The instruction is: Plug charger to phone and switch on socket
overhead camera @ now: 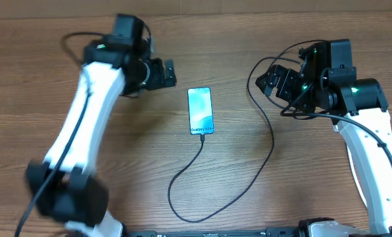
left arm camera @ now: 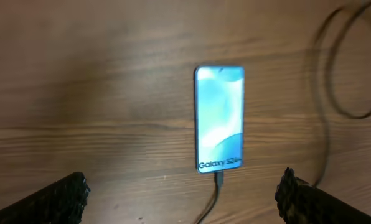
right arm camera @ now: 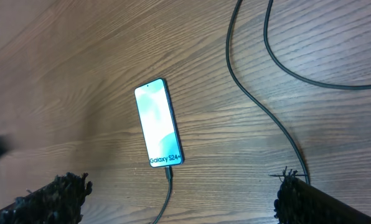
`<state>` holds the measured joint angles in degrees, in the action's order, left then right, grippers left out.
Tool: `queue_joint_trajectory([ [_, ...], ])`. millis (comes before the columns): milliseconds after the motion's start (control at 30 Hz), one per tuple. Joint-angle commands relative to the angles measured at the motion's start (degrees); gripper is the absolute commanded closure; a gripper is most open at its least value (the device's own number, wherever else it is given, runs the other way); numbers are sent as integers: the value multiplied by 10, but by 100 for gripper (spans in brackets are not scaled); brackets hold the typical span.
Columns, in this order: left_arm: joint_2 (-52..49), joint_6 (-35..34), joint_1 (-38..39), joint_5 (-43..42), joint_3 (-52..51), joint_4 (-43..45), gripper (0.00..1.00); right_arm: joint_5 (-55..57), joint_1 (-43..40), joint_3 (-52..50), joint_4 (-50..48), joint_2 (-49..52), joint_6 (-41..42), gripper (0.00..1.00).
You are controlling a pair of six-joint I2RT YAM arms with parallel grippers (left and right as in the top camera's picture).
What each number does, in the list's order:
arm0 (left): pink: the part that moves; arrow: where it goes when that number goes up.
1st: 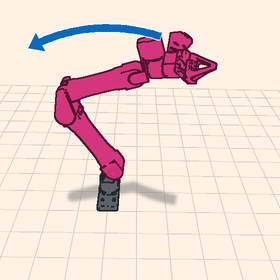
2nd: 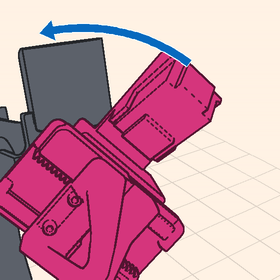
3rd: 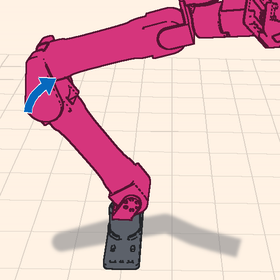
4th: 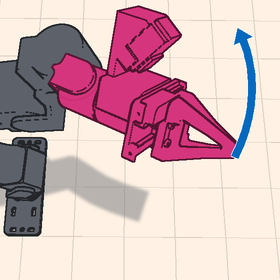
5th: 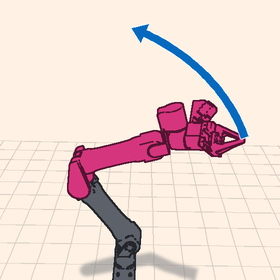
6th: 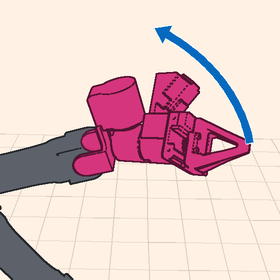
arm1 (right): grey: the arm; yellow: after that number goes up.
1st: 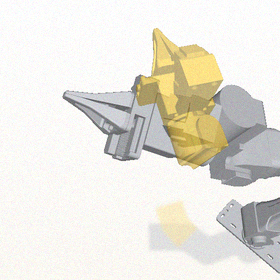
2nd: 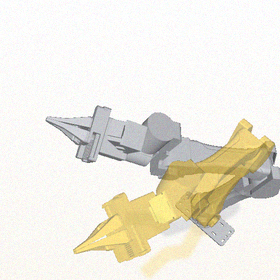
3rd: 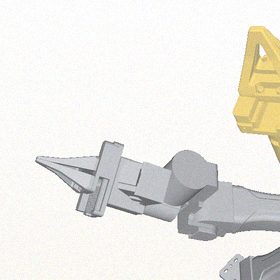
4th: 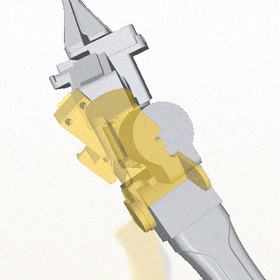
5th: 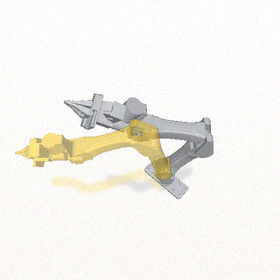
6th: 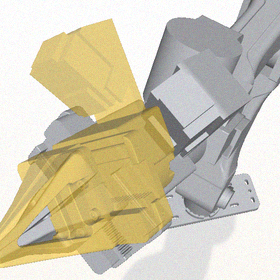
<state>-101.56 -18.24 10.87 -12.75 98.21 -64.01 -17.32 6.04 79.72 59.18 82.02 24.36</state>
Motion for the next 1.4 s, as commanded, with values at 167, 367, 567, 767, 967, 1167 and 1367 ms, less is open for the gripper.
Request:
queue_joint_trajectory([
  [167, 191, 16, 4, 44, 14, -36, 0, 8, 1, 5, -3, -8, -5, 0],
  [367, 191, 16, 4, 44, 14, -36, 0, 8, 1, 5, -3, -9, -5, 0],
  [567, 188, 16, 4, 44, 14, -36, 0, -20, -56, 13, 31, -8, -18, 0],
  [767, 188, 16, 4, 44, 14, -36, 0, -98, -210, 82, 106, 34, -113, 0],
  [967, 188, 16, 4, 44, 14, -36, 0, -96, -318, 176, 167, 152, -188, 0],
  [1167, 188, 16, 4, 44, 14, -36, 0, -82, -359, 195, 123, 256, -188, 0],
  [1367, 187, 16, 4, 44, 14, -36, 0, -61, -362, 195, 82, 312, -188, 0],
])
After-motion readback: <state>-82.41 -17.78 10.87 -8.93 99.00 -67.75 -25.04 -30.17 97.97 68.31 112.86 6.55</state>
